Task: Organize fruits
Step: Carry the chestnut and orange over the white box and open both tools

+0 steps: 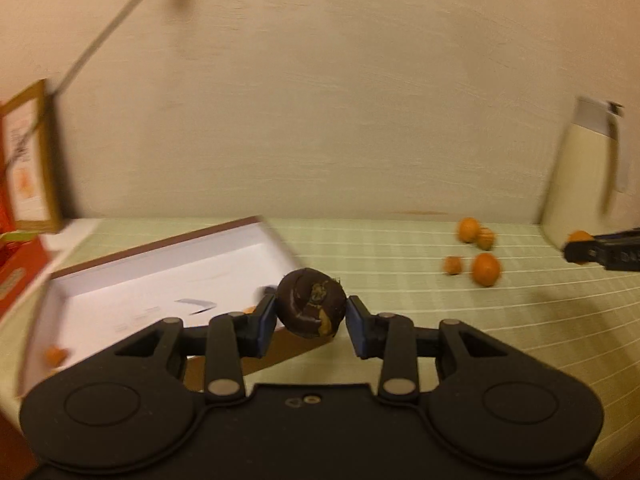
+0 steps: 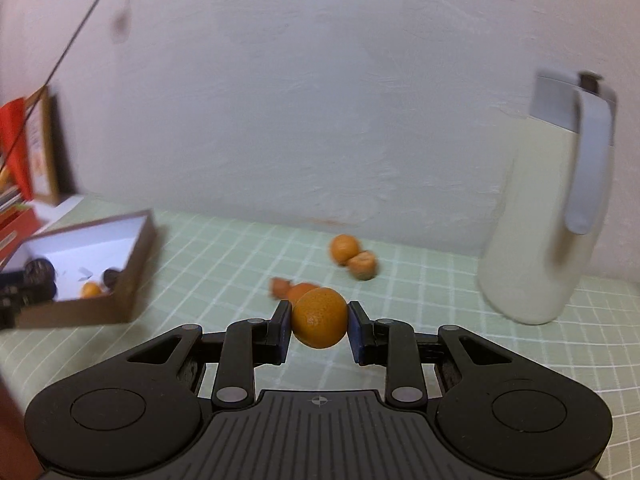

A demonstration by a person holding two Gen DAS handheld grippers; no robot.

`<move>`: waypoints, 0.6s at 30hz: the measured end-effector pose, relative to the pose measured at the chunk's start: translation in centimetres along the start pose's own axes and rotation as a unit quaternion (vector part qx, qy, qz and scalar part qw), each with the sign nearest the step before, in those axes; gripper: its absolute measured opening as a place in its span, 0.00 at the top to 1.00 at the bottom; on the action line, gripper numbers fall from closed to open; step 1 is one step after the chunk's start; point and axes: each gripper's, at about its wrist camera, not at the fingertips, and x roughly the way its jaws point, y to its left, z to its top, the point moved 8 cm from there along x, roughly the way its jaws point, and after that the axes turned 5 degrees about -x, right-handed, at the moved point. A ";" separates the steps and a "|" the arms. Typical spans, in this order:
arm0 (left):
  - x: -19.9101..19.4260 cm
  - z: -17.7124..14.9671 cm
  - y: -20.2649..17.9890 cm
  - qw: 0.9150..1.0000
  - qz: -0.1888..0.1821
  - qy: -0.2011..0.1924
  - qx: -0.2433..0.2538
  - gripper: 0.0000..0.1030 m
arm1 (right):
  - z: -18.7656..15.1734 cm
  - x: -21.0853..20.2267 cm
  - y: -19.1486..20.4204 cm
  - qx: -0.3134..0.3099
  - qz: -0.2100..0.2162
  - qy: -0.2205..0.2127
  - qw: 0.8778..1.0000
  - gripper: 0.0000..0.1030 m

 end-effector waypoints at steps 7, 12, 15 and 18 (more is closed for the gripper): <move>-1.9 -0.3 6.8 0.998 0.059 -0.002 -0.035 0.73 | 1.5 0.4 5.1 -0.018 0.039 -0.010 0.999 0.71; -2.7 -0.4 10.0 0.995 0.079 -0.004 -0.054 0.73 | 2.9 1.1 9.6 -0.042 0.068 -0.016 0.997 0.71; -3.4 -0.4 11.8 0.994 0.090 -0.007 -0.066 0.73 | 3.6 1.5 11.8 -0.050 0.080 -0.021 0.995 0.71; -3.5 -0.5 13.5 0.992 0.100 -0.006 -0.077 0.73 | 4.2 2.3 13.5 -0.052 0.090 -0.022 0.994 0.71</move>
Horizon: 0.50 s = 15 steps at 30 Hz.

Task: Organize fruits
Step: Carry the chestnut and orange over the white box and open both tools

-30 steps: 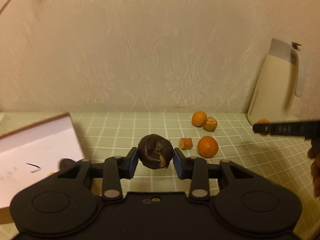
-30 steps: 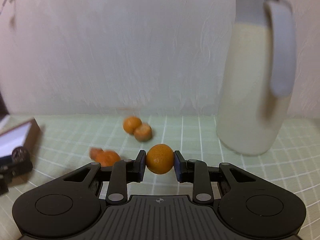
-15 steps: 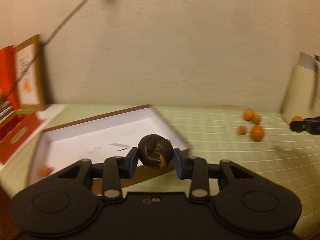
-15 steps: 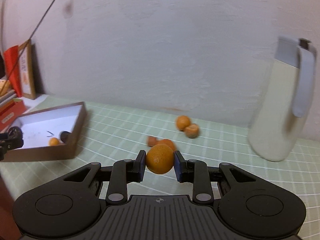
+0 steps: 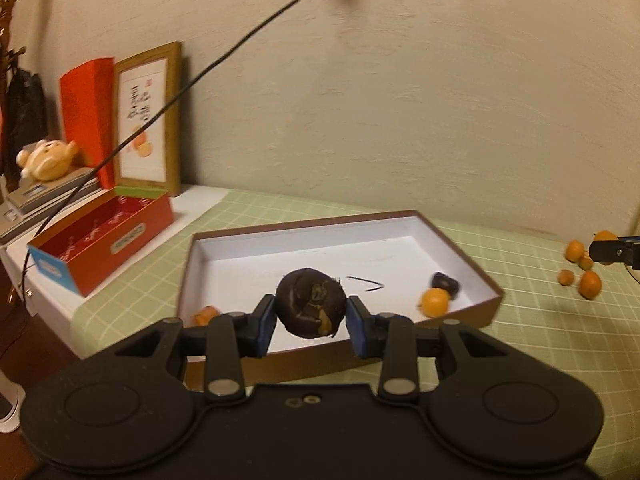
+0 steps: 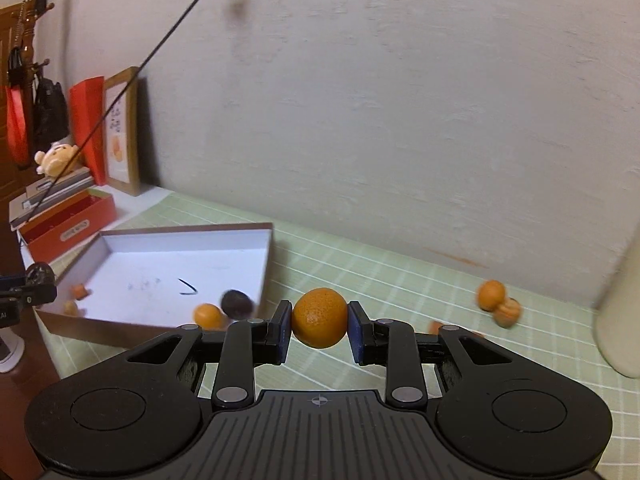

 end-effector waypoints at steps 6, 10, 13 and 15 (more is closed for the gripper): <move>0.6 0.0 3.2 1.000 0.023 0.003 -0.011 0.73 | 1.2 2.3 1.8 0.003 0.017 0.003 1.000 0.71; 1.4 0.1 4.9 0.999 0.035 0.008 -0.023 0.73 | 1.7 4.0 2.6 0.003 0.025 0.009 1.000 0.71; 2.0 0.2 5.4 0.999 0.037 0.012 -0.030 0.73 | 2.1 5.4 3.3 0.007 0.032 0.012 0.999 0.71; 2.4 0.4 5.6 0.999 0.037 0.010 -0.036 0.73 | 2.4 6.3 3.9 0.006 0.036 0.014 0.999 0.71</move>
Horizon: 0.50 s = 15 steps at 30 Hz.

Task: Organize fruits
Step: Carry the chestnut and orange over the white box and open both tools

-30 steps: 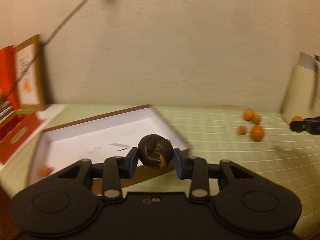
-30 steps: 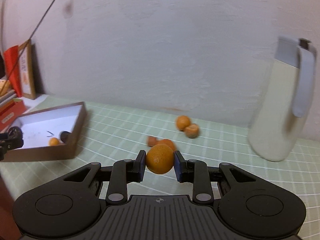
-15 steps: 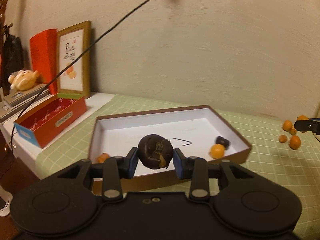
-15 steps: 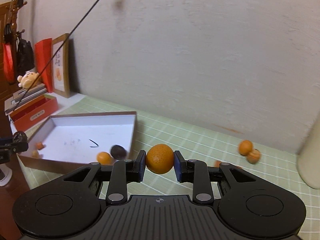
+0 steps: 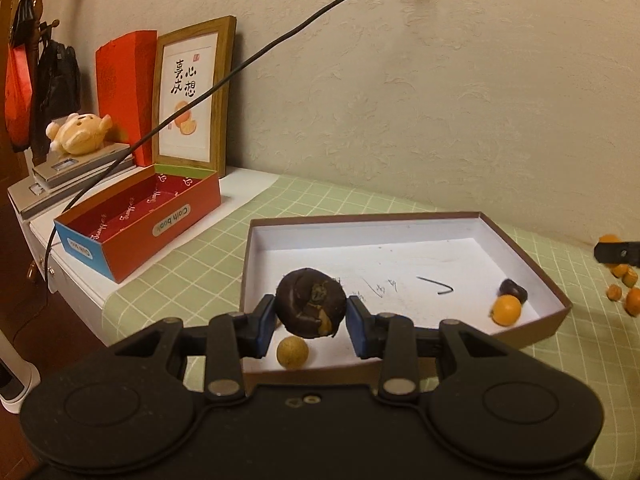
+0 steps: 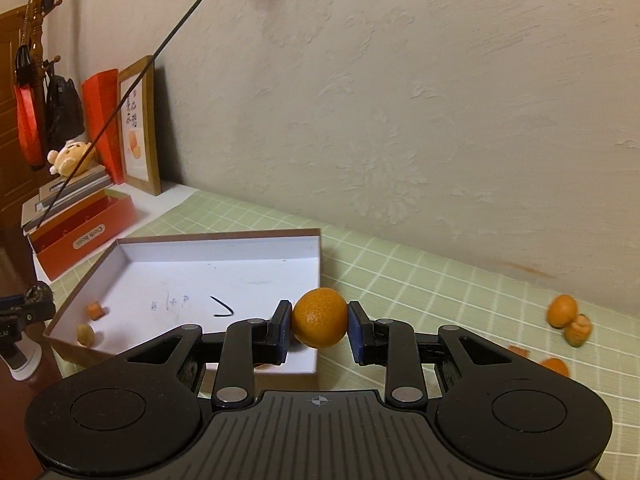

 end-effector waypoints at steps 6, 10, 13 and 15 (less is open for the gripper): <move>1.2 0.6 0.3 1.000 0.002 0.001 -0.016 0.73 | 0.8 2.7 1.5 0.000 0.009 0.003 1.000 0.71; 2.0 0.9 0.7 1.000 0.002 0.002 -0.023 0.73 | 1.3 3.7 1.9 0.001 0.012 0.003 1.000 0.71; 3.0 1.0 0.6 1.000 0.005 0.006 -0.022 0.73 | 1.5 4.7 2.2 0.004 0.017 0.007 1.000 0.71; 3.7 1.1 0.4 1.000 0.004 0.010 -0.023 0.73 | 1.6 5.4 2.5 0.003 0.020 0.010 1.000 0.71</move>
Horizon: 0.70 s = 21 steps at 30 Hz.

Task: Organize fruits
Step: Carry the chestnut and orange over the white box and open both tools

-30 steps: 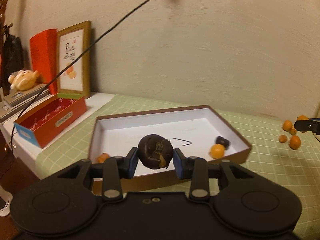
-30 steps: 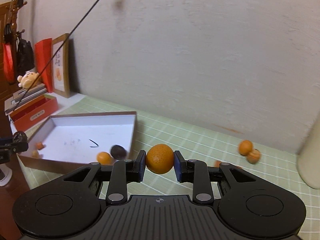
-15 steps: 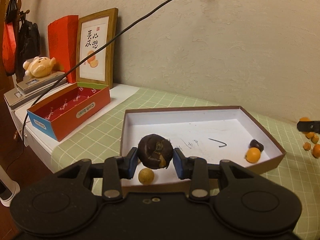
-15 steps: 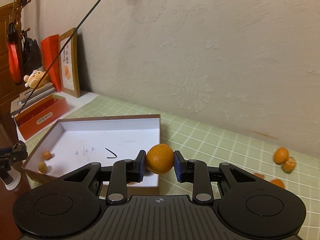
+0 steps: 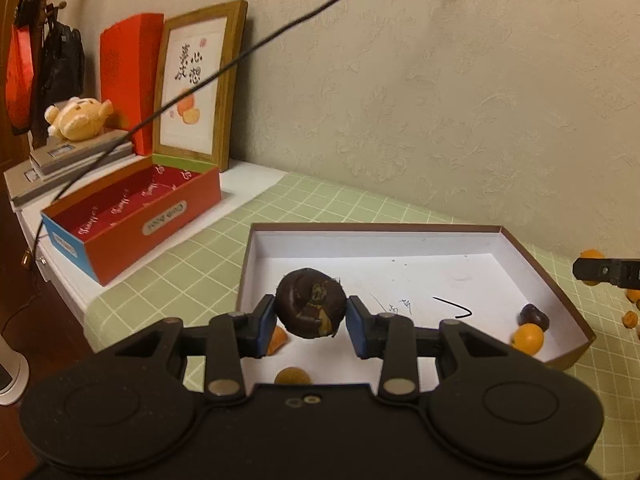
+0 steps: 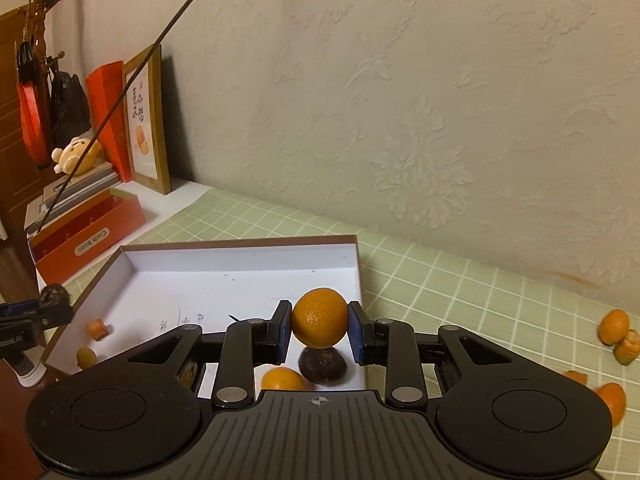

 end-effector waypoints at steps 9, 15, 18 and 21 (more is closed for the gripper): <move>0.3 0.9 0.1 0.999 0.025 -0.033 -0.008 0.07 | 0.5 2.4 1.1 -0.011 0.003 -0.026 1.000 0.05; 0.2 1.3 1.0 0.999 0.035 -0.035 -0.016 0.07 | 0.7 2.6 0.8 -0.009 -0.001 -0.027 1.000 0.05; 0.2 1.3 1.6 0.999 0.037 -0.032 -0.023 0.06 | 0.6 2.6 0.7 -0.006 0.000 -0.022 1.000 0.05; 0.1 1.4 1.8 0.998 0.038 -0.034 -0.026 0.06 | 0.4 2.7 0.7 -0.006 0.001 -0.019 1.000 0.05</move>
